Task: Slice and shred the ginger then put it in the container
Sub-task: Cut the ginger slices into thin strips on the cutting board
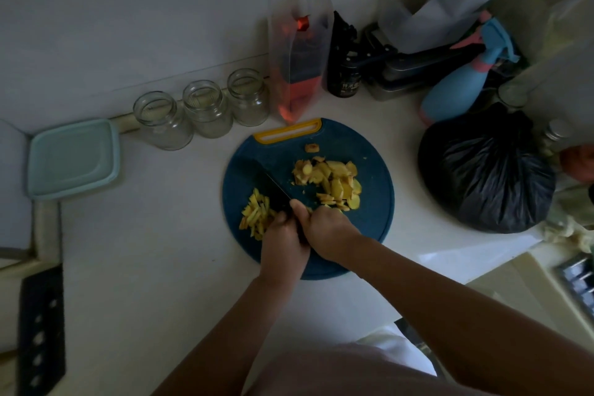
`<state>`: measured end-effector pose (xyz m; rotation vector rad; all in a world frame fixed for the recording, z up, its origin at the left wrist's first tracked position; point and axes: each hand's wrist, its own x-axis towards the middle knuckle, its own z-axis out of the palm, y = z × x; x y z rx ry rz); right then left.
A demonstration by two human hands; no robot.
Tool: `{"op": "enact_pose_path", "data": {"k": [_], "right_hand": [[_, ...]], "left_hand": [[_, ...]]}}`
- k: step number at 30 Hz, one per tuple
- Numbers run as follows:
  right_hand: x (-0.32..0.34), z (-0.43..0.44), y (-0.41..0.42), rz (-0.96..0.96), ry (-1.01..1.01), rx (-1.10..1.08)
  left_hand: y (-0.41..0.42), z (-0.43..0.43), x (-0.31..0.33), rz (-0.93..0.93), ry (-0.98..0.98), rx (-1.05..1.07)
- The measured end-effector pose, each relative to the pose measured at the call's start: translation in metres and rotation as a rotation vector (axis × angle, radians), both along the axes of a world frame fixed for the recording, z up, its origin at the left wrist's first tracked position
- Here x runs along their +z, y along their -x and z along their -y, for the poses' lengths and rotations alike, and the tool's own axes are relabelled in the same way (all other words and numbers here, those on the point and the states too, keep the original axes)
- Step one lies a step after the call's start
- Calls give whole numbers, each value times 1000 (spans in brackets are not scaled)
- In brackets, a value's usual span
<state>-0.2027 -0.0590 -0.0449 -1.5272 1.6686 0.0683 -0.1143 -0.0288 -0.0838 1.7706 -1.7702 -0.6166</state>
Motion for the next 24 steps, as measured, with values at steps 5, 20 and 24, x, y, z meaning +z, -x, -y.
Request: {"op": "enact_pose_path", "data": {"k": [5,20,24], "right_hand": [[11,1,16,72,-32,-126],[15,-34,44,54,-37,-184],[17,-36,43,62,-72,-192]], "left_hand": [[-3,6,6,-141,-63,110],[-2,8,19,-199,-201,148],[3,16,25,-355,-339,209]]}}
